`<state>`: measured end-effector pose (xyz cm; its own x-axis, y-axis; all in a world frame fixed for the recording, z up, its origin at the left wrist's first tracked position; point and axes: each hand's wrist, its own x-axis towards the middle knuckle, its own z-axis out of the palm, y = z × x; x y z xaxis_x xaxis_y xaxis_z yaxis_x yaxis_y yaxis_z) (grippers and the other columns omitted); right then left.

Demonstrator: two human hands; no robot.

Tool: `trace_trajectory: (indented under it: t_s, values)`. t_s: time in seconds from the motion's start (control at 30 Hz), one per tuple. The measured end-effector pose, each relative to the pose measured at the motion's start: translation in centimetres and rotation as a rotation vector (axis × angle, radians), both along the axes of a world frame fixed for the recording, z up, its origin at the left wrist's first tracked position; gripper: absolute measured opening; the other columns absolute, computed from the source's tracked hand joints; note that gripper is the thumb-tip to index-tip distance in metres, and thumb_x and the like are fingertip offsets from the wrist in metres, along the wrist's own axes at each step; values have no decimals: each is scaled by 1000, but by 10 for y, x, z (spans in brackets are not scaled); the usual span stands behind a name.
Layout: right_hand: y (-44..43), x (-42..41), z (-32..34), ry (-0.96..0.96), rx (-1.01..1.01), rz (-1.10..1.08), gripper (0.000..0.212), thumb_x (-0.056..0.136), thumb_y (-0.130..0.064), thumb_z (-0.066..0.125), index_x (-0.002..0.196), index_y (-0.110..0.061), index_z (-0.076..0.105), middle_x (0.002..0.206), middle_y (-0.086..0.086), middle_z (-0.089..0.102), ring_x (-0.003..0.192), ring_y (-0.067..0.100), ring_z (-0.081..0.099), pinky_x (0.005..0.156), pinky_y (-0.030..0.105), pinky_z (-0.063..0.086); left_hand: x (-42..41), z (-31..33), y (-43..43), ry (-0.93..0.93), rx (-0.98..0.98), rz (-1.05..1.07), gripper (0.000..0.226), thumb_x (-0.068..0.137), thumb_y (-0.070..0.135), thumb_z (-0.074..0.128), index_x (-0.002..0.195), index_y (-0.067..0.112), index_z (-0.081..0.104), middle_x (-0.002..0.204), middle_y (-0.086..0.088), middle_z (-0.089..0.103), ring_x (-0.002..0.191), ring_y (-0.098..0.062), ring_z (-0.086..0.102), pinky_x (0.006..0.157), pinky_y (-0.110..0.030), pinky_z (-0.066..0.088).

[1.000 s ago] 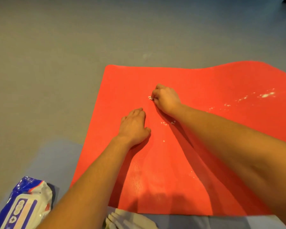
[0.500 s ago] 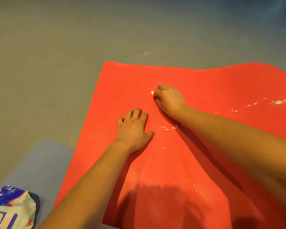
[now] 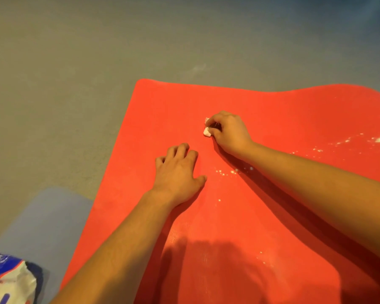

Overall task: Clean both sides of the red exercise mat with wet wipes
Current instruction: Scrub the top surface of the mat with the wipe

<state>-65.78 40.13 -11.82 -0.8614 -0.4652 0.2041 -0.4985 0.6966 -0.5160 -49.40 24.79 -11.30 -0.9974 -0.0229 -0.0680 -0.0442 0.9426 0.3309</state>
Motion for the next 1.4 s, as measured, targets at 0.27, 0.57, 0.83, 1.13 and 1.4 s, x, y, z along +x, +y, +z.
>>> trace_trajectory:
  t_s: [0.27,0.57,0.83,1.13,1.4]
  values:
    - [-30,-65,-9,92,63,-205,9,85,-22,69,90,-18,76,100,5,62,94,26,62,67,29,35,-1,-4,0,24,0,12,69,85,66,60,144,32,48,159,6,30,147,-19,25,107,-48,31]
    - [-10,-56,-5,181,146,-9,17,90,-34,66,87,-17,66,92,5,65,88,29,59,69,35,40,2,-4,7,20,-10,15,66,87,61,57,143,28,47,160,3,30,147,-21,23,111,-48,27]
    - [-25,-95,-10,149,120,-118,18,89,-28,64,88,-11,71,95,11,68,92,33,61,67,34,38,5,-7,14,34,-18,34,66,86,59,47,143,26,45,162,1,28,149,-24,21,114,-49,24]
    - [-34,-112,-1,117,167,-159,19,91,-31,68,95,-15,77,104,8,68,94,32,65,72,35,47,3,-6,11,37,-8,37,67,87,59,49,147,28,43,162,3,27,149,-23,21,115,-48,22]
    - [-14,-83,-7,258,191,-51,22,93,-30,59,91,-14,74,92,8,65,90,32,60,69,38,45,4,-6,15,48,-25,33,69,91,54,52,154,29,38,164,2,28,149,-23,21,116,-47,19]
